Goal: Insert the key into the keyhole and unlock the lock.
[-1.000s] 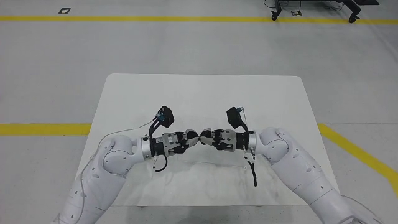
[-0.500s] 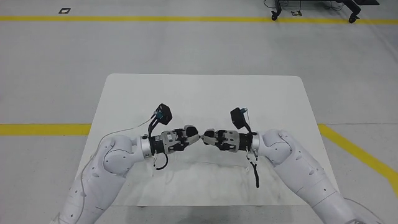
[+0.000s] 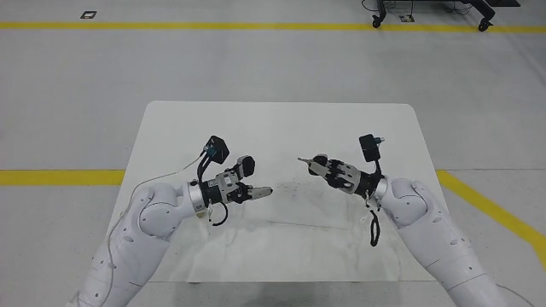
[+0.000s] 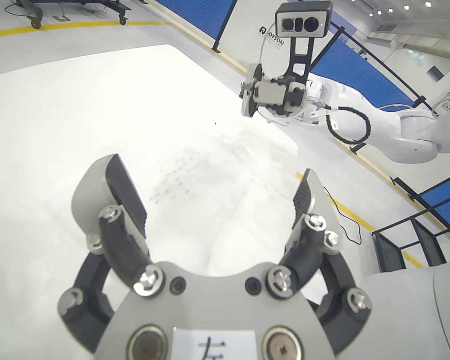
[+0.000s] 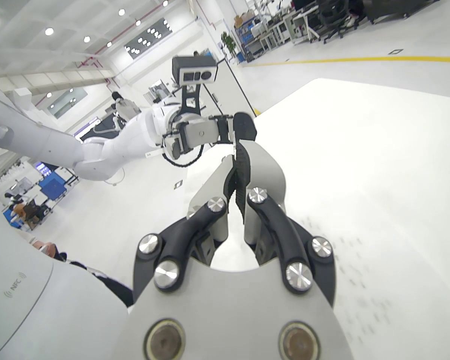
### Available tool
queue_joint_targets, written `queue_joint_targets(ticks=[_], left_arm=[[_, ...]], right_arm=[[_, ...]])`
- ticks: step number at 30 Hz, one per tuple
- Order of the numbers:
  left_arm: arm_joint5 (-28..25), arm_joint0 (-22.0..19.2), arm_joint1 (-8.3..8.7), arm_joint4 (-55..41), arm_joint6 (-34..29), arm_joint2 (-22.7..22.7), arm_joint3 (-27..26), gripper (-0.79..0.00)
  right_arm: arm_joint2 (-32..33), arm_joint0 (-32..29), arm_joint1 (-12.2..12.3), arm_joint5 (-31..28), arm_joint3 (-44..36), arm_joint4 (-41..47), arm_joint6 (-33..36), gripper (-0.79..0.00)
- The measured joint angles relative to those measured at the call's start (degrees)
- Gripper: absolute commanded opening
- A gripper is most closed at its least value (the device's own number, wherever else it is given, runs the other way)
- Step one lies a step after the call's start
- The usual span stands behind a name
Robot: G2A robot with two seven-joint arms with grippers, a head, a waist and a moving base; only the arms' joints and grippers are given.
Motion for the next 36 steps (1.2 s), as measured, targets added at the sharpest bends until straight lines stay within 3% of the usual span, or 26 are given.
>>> queue_joint_targets(ticks=[6,9,15,19,22,27,36], left_arm=[[0.13,0.04,0.01,0.34,0.25,-0.12,-0.43,0.000],[2.02,1.06,0.50,4.26,1.53,-2.71,-4.63,0.000],[6.63,9.27,2.58,11.78,3.58,-16.01,-17.28,0.000],[16.47,18.09,3.34,28.98,6.83,-26.92,-26.51,0.000],[19.47,23.71,3.54,35.73,5.62,-30.44,-30.16,0.000],[19.21,27.90,3.81,42.88,-3.00,-29.19,-31.19,0.000],[15.07,24.70,3.73,46.81,-11.94,-19.68,-24.38,0.000]], right_arm=[[-0.08,0.05,-0.03,0.00,0.04,-0.16,0.09,-0.785],[-0.08,0.05,-0.02,0.00,0.04,-0.16,0.09,-0.785],[-0.07,0.05,-0.02,0.00,0.04,-0.16,0.09,-0.785],[-0.07,0.05,-0.02,0.00,0.04,-0.16,0.09,-0.785],[-0.07,0.05,-0.02,0.00,0.04,-0.16,0.09,-0.785],[-0.07,0.05,-0.02,0.00,0.04,-0.16,0.09,-0.785],[-0.07,0.05,-0.02,0.00,0.04,-0.16,0.09,-0.785]])
